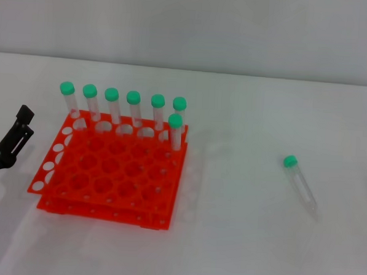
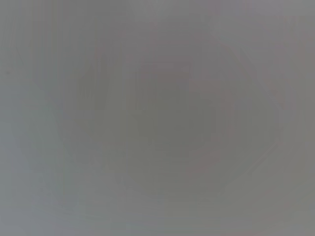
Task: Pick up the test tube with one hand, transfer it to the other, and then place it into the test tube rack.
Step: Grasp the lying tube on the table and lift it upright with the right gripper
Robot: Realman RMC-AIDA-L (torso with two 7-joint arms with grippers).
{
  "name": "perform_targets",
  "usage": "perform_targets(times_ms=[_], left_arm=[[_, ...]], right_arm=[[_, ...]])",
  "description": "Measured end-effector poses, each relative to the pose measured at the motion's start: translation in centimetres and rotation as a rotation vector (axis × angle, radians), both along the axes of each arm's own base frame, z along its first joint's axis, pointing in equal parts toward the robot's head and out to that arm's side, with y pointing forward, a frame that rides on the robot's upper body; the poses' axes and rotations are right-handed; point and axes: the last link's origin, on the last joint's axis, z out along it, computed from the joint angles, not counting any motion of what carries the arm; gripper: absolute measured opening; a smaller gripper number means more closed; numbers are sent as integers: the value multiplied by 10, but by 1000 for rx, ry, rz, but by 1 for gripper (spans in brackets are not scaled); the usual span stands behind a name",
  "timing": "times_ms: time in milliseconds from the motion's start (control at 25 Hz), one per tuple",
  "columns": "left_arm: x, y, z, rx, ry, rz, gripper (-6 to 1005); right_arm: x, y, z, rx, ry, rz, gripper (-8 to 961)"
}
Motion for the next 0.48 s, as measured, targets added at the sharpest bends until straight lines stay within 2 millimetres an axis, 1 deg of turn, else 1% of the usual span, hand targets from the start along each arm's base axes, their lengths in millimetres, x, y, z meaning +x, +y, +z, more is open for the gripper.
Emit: perform_targets(times_ms=[480], left_arm=[[1,0,0,0,0,-9,832]], right_arm=[[1,-2,0,-1,6,-6,769]])
